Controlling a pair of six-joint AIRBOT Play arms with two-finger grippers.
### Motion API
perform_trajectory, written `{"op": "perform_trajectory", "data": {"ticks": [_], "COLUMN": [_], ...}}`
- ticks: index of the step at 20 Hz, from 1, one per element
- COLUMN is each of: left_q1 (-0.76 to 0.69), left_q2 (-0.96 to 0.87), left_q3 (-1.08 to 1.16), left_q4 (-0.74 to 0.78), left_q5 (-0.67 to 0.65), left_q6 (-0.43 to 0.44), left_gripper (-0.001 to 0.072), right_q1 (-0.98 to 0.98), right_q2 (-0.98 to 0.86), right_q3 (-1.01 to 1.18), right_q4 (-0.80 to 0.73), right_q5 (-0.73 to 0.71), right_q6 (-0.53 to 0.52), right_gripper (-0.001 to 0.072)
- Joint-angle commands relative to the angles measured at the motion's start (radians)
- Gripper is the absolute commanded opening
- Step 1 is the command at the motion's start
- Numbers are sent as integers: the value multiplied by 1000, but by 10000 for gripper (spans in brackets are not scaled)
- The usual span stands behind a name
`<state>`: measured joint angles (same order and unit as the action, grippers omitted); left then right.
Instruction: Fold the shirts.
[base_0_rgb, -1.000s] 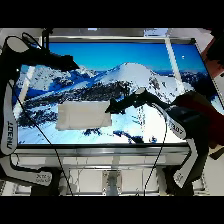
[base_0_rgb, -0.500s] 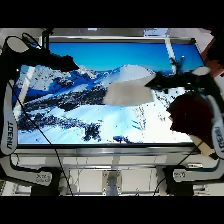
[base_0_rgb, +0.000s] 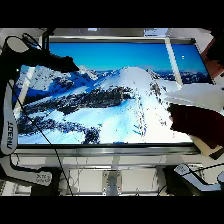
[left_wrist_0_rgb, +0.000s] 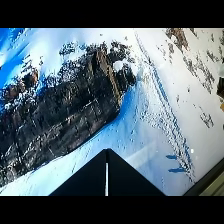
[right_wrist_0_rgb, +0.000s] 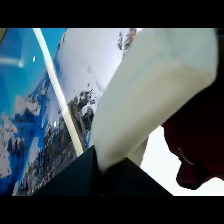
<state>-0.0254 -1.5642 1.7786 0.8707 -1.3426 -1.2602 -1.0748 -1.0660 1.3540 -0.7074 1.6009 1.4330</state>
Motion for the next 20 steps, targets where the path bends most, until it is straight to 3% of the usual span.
{"op": "perform_trajectory", "data": {"ticks": [1, 4, 6, 7, 8, 9, 11, 13, 15, 16, 18, 20], "left_q1": [0, -1, -1, -1, -1, -2, -1, -1, -2, -2, -2, -1], "left_q2": [1, 1, 1, 1, 1, 1, 1, 0, 0, 0, 0, 0], "left_q3": [1, 1, 1, 1, 1, 1, 1, 1, 1, 1, 1, 1], "left_q4": [-3, -4, -11, -16, -19, -19, -18, -18, -28, -41, -41, -33], "left_q5": [-34, -31, -12, -9, -10, -13, -13, -12, -4, -1, 5, 7], "left_q6": [0, -18, -27, -27, -27, -27, -26, -27, -28, -28, -48, -87], "left_gripper": [9, 8, 8, 8, 8, 8, 8, 8, 8, 8, 8, 8], "right_q1": [-227, -231, -211, -200, -187, -172, -155, -150, -91, -21, 152, 346], "right_q2": [40, 39, 37, 37, 37, 37, 38, 39, 39, 39, 39, 38], "right_q3": [0, -9, -40, -58, -73, -74, -53, -29, -32, -32, -32, -32], "right_q4": [-148, -503, -542, -514, -484, -467, -369, -82, 328, 457, 433, 191], "right_q5": [81, 85, 50, 35, 28, 20, 2, -39, -91, -97, -98, -134], "right_q6": [12, 39, 37, 36, 37, 37, 53, 52, -66, -169, -281, -276], "right_gripper": [31, 32, 47, 152, 351, 429, 428, 428, 427, 426, 374, 374]}}
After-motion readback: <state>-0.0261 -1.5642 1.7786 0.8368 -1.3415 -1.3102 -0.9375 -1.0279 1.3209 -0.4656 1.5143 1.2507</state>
